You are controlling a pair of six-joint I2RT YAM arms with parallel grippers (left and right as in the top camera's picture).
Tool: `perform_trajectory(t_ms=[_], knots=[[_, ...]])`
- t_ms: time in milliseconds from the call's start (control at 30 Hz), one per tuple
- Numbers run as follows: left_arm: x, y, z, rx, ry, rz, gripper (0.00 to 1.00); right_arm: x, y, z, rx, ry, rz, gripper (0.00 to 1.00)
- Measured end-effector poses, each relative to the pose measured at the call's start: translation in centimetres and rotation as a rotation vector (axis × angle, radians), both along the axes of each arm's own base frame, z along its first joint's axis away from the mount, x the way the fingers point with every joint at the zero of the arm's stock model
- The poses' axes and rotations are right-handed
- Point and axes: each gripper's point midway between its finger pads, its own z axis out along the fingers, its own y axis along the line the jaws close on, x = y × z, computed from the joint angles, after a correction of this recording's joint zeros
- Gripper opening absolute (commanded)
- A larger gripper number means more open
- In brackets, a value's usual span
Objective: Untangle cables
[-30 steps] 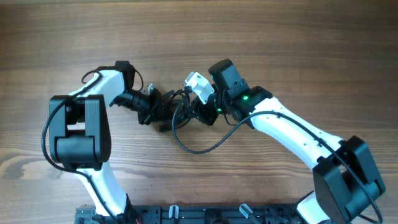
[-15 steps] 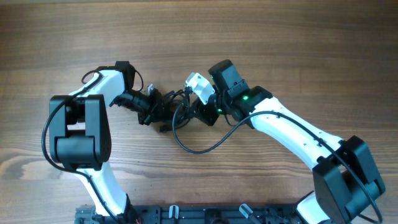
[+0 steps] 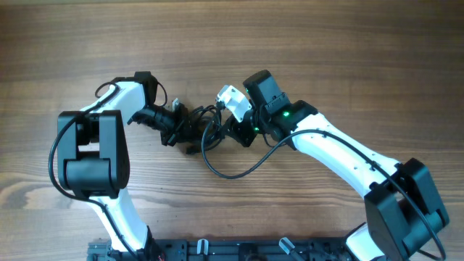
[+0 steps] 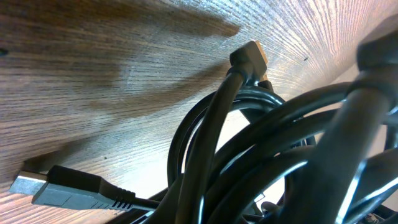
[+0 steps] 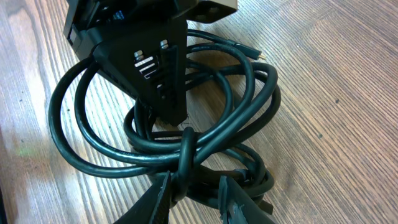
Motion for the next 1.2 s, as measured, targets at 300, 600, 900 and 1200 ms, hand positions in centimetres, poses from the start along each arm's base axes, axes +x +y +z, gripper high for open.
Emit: perform_trajectory(t_ms=[300, 600, 900, 1200], knots=[[0.2, -0.5, 0.6, -0.047, -0.001, 0.013, 0.04, 0.0, 0.0, 0.0, 0.002, 0.006, -0.006, 0.25], [0.5, -1.2, 1.6, -0.12, -0.015, 0.024, 0.04, -0.2, 0.1, 0.1, 0.013, 0.016, -0.001, 0.23], [0.7, -1.4, 1.9, -0.144, -0.033, 0.023, 0.04, 0.2, -0.2, -0.1, -0.009, 0.001, -0.024, 0.04], [0.8, -1.2, 1.6, -0.128, -0.045, 0.017, 0.04, 0.9, -0.2, 0.0, -0.021, -0.037, -0.038, 0.04]])
